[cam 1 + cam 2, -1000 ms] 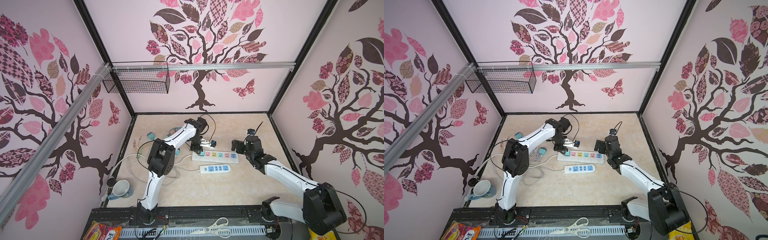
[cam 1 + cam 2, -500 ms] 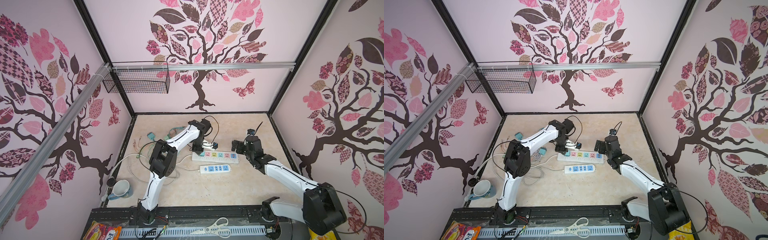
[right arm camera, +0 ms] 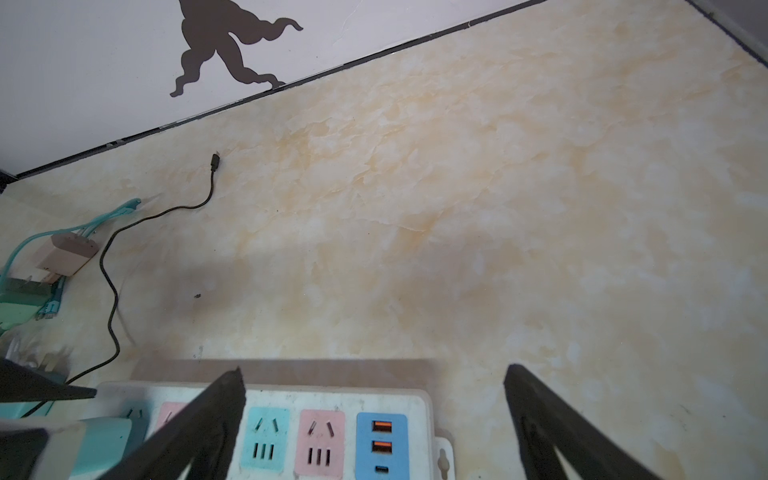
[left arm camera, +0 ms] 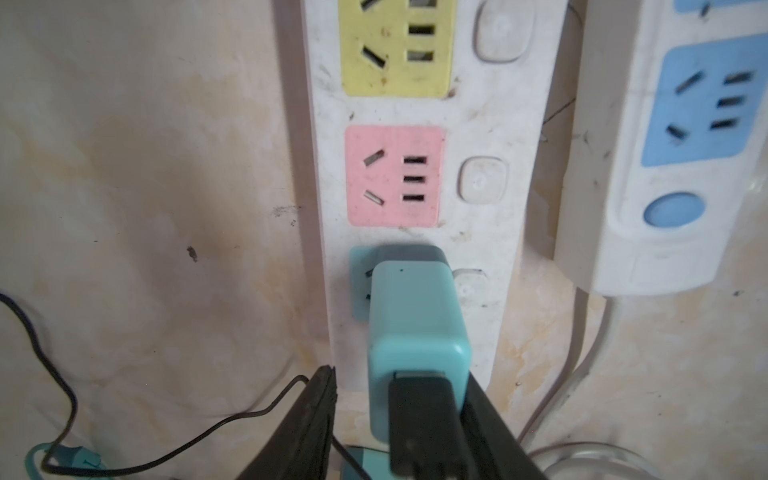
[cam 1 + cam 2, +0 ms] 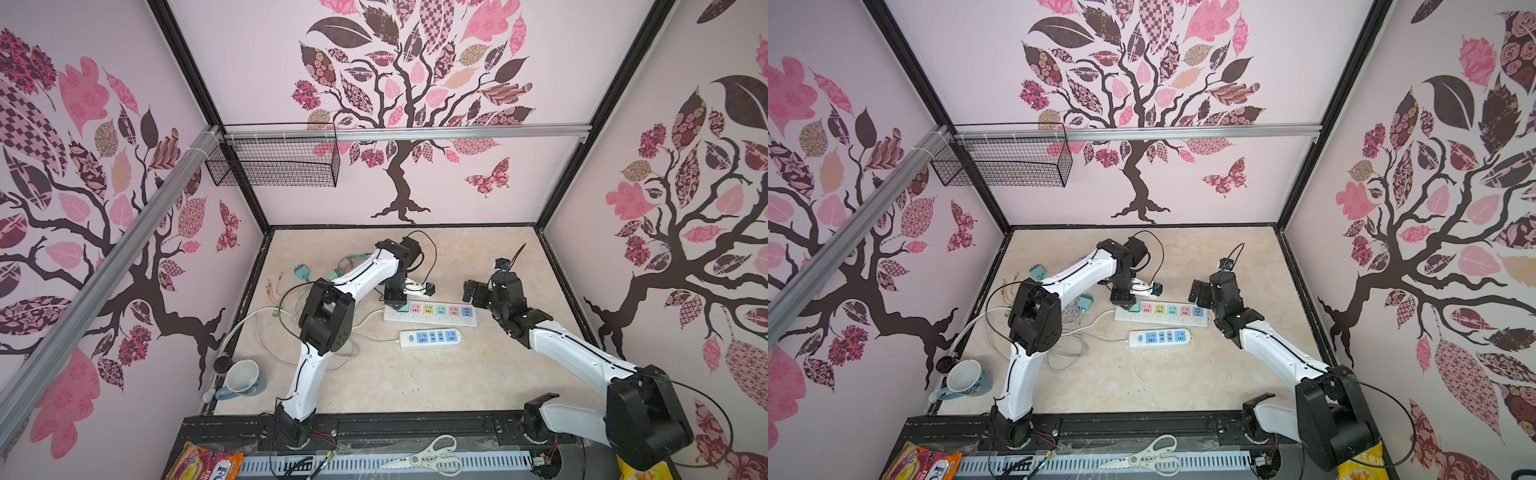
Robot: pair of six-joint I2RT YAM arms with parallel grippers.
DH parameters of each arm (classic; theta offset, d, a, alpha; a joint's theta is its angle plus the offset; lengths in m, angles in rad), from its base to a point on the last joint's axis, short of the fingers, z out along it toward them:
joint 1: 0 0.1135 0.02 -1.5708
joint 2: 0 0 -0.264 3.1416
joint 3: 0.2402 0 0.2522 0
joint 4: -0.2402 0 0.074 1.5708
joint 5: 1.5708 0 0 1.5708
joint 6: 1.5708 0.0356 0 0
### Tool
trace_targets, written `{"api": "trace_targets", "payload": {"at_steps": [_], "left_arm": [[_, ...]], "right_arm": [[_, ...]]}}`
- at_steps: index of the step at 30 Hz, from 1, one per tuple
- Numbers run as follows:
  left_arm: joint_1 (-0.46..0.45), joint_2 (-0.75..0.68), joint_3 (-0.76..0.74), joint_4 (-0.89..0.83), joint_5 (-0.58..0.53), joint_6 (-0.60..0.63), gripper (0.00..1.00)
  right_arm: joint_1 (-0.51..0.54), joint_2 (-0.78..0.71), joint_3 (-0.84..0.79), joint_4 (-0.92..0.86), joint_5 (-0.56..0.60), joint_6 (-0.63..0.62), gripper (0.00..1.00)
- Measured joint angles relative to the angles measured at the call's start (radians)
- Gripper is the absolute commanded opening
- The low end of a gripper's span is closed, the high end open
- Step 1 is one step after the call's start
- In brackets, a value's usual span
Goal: Insert the plug
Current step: 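Open the left gripper and raise it away from the plugged charger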
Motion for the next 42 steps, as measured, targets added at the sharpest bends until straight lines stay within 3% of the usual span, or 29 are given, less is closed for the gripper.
{"api": "trace_targets", "payload": {"at_steps": [4,8,9,10,14,18,21,27,32,37,42], "left_arm": [[0.032,-0.031,-0.006,0.020,0.069,-0.004,0.65],[0.086,-0.149,-0.095,0.080,0.207,-0.018,0.70],[0.100,-0.185,-0.121,0.101,0.246,-0.025,0.94],[0.116,-0.229,-0.153,0.132,0.289,-0.033,0.98],[0.174,-0.415,-0.297,0.301,0.452,-0.146,0.98],[0.193,-0.566,-0.441,0.536,0.516,-0.347,0.98],[0.193,-0.615,-0.504,0.669,0.471,-0.521,0.98],[0.211,-0.618,-0.561,0.795,0.206,-0.834,0.98],[0.272,-0.600,-0.593,0.707,0.052,-1.058,0.95],[0.358,-0.562,-0.594,0.545,0.030,-1.153,0.82],[0.360,-0.478,-0.568,0.353,0.026,-1.137,0.72]], "right_arm": [[-0.002,0.000,0.000,0.001,-0.008,0.006,1.00],[-0.016,0.007,-0.002,0.010,-0.043,0.029,1.00],[-0.020,0.011,-0.005,0.014,-0.050,0.038,1.00],[-0.025,0.017,-0.009,0.016,-0.058,0.049,1.00],[-0.042,0.042,-0.037,0.011,-0.077,0.096,1.00],[-0.043,0.045,-0.058,0.003,-0.078,0.134,1.00],[-0.043,0.043,-0.065,0.001,-0.070,0.150,1.00],[-0.043,0.040,-0.066,0.003,-0.077,0.130,1.00],[-0.043,0.035,-0.066,0.002,-0.083,0.104,1.00],[-0.043,0.026,-0.066,0.008,-0.083,0.089,1.00],[-0.043,0.026,-0.066,0.017,-0.083,0.072,1.00]]}}
